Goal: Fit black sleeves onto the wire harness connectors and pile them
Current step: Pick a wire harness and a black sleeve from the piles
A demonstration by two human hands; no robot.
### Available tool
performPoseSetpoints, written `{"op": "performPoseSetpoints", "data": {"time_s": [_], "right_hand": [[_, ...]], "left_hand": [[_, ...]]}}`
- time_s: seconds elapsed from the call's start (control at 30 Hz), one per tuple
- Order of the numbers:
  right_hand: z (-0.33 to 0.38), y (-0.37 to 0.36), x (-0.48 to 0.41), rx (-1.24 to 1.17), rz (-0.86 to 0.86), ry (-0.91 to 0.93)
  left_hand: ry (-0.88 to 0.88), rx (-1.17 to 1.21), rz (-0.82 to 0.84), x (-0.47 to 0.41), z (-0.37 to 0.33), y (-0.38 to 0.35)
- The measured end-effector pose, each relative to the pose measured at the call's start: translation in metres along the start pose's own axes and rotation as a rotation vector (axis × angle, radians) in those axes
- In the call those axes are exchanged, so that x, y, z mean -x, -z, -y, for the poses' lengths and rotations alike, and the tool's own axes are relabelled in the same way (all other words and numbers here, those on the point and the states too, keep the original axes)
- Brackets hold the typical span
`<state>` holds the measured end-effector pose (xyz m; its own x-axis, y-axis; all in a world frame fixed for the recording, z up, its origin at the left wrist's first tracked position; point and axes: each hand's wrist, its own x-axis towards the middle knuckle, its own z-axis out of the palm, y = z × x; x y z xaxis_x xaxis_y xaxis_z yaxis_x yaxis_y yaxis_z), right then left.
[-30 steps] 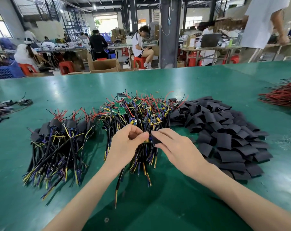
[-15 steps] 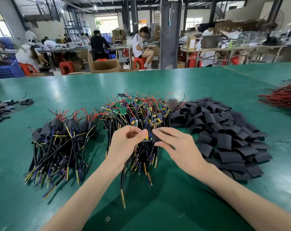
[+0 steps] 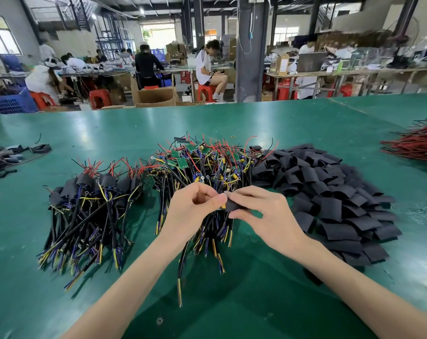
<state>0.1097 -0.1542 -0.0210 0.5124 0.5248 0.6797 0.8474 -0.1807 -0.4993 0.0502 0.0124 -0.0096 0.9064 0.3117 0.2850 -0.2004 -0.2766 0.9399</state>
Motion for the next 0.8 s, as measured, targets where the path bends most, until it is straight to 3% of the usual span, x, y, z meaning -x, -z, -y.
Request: {"op": "performPoseSetpoints", "data": {"time_s": [0.13, 0.37, 0.57, 0.8], "right_hand": [[-0.001, -0.003, 0.002, 0.202, 0.023, 0.128], [-0.004, 0.004, -0.003, 0.139, -0.111, 0.02], [-0.007, 0.006, -0.004, 0.109, -0.014, -0.221], [-0.007, -0.003, 0.0, 0.156, 0.043, -0.193]], "left_hand": [[-0.008, 0.029, 0.017, 0.001, -0.003, 0.0], [0.058, 0.102, 0.068, 0.001, -0.008, 0.003], [0.014, 0.042, 0.004, 0.001, -0.008, 0.003], [0.025, 0.031, 0.003, 0.002, -0.002, 0.0]]}}
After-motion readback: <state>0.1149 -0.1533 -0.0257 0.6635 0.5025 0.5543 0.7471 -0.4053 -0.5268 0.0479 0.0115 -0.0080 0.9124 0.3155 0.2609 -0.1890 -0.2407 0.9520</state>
